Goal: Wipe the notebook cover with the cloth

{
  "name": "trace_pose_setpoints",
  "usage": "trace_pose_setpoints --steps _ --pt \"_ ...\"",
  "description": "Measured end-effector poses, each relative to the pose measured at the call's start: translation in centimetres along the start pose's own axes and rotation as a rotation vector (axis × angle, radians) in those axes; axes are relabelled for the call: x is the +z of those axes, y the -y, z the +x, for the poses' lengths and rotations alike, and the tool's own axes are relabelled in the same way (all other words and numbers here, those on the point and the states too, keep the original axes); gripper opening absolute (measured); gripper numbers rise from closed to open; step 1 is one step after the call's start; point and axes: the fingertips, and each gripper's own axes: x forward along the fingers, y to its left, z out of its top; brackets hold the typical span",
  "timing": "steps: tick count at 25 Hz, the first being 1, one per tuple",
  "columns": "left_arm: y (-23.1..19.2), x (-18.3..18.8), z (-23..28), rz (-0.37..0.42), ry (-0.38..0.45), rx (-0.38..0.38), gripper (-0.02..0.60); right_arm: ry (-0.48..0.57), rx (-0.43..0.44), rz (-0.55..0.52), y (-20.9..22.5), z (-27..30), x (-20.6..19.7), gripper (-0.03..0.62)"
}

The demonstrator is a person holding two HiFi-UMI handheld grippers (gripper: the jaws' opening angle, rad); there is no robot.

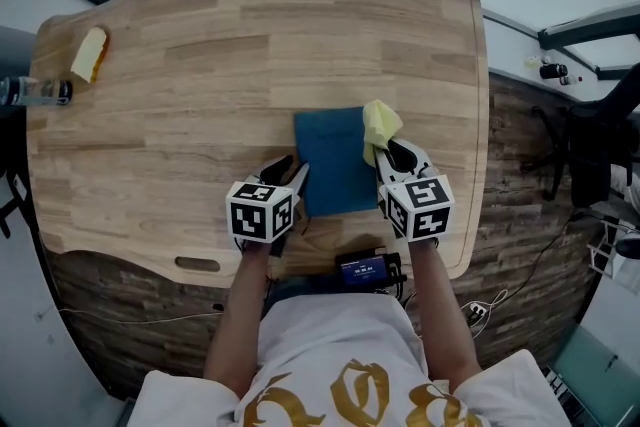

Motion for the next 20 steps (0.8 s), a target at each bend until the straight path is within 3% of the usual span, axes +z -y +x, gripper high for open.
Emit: trace_pose_setpoints --steps 10,13,20 --pt "-0.1 -0.3 0.8 0.006 -0.081 -0.004 0.103 -0.066 0.003 -0.015 0.5 2.1 -0.8 0.038" --pt "0.0 -0.3 1.0 -0.019 -0.093 -0.027 0.067 -0.085 0.013 -0.024 0.3 2.9 -1.0 0.038" --pt "0.1 -0.4 1.1 -0.067 -0.096 -0.050 0.069 -0.127 0.038 -0.054 -0.8 3.9 -1.7 0.038"
